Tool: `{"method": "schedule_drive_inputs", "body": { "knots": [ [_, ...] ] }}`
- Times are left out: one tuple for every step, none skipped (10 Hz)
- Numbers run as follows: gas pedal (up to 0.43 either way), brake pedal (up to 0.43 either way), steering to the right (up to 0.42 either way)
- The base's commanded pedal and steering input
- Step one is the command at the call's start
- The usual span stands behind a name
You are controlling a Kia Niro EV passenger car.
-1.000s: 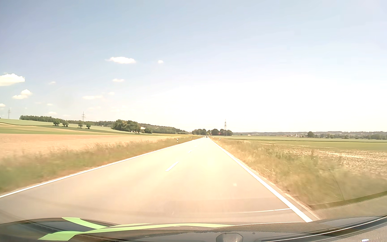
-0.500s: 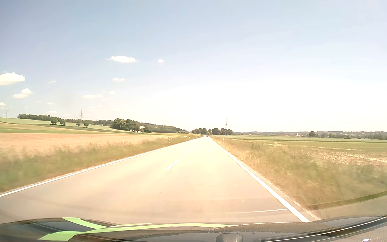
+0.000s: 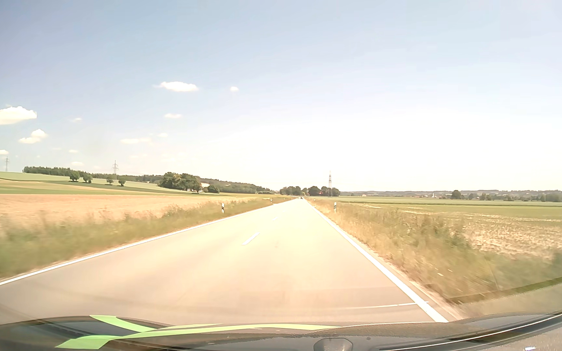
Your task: Follow the waypoints while adhering to traffic rules and regulations
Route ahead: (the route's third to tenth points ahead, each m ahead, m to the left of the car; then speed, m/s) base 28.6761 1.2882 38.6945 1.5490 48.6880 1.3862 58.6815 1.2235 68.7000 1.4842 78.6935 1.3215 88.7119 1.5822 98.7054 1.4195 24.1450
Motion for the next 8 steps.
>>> {"method": "schedule_drive_inputs", "body": {
  "knots": [
    [0.240,0.000,0.000],
    [0.240,0.000,0.000],
    [0.240,0.000,-0.001],
    [0.240,0.000,-0.001],
    [0.260,0.000,-0.001],
    [0.260,0.000,-0.001],
    [0.268,0.000,-0.001],
    [0.268,0.000,-0.002]
  ]
}}
